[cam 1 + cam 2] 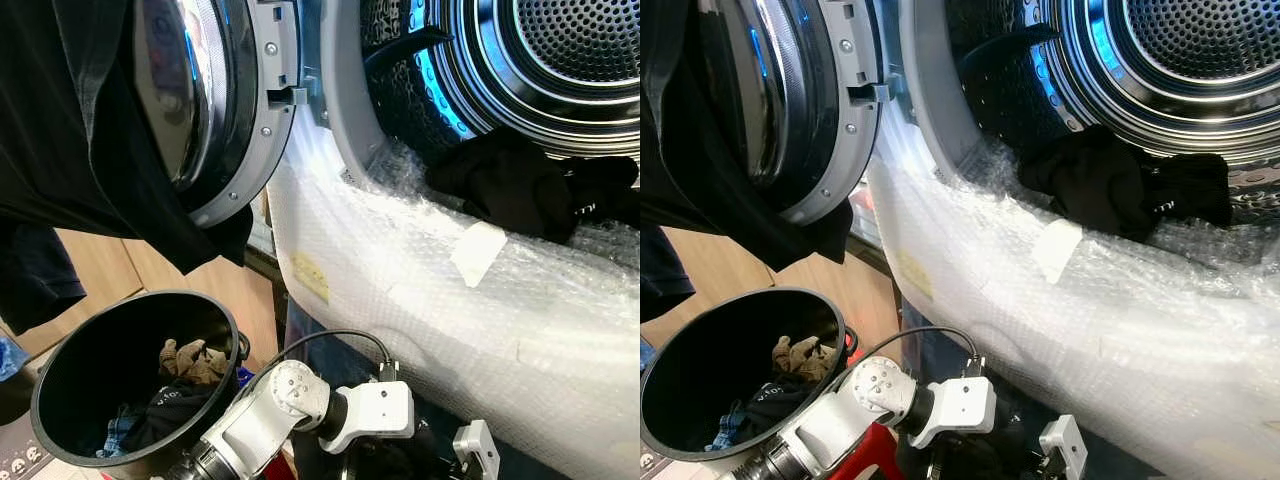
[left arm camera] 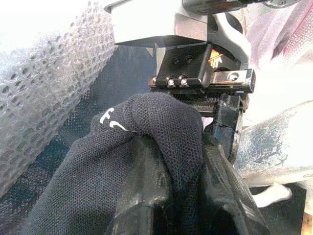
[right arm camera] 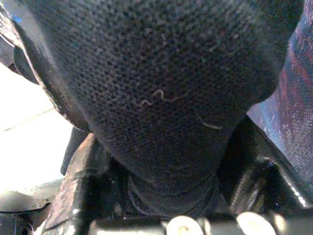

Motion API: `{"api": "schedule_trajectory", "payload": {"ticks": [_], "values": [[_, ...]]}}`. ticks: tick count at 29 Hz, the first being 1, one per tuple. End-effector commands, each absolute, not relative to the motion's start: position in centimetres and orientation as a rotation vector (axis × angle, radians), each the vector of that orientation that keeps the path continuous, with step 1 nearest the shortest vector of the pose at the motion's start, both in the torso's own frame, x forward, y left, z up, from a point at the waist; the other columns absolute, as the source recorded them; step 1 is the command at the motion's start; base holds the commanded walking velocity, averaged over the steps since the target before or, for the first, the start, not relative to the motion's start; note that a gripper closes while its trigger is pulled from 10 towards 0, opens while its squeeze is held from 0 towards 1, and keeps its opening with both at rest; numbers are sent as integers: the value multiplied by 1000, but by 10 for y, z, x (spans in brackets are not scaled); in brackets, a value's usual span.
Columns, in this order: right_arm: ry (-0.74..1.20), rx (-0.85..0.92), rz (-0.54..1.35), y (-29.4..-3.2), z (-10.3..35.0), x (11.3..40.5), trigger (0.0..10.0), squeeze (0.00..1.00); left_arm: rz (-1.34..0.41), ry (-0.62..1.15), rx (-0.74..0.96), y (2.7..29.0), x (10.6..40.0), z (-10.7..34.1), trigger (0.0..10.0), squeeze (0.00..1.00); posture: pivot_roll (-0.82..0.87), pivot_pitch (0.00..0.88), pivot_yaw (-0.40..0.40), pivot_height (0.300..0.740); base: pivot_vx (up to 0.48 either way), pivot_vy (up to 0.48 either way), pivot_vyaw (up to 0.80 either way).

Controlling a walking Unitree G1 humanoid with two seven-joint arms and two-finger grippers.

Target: Clothes washing

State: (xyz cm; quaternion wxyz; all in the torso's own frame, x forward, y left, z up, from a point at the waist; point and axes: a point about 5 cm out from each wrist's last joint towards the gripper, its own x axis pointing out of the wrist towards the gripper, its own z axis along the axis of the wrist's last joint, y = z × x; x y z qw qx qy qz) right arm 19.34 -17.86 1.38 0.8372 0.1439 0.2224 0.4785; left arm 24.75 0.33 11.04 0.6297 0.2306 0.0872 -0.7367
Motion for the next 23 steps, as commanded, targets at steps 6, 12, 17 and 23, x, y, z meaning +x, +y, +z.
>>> {"api": "schedule_trajectory", "payload": {"ticks": [6,12,17,23], "values": [[382,309,1146,-157,25,199,0,0,-1765,78,476,-15,236,131,0,0,74,0,2,740,0,0,0],[397,267,1173,-158,24,196,0,0,-1743,78,472,-15,238,130,7098,0,70,0,1,740,0,0,0],[394,269,1180,-158,24,193,0,0,-1710,88,464,-13,238,129,10000,0,74,0,2,740,0,0,0],[389,268,1177,-157,24,193,0,0,-1677,79,477,-14,242,129,10000,0,73,0,5,740,0,0,0]]}}
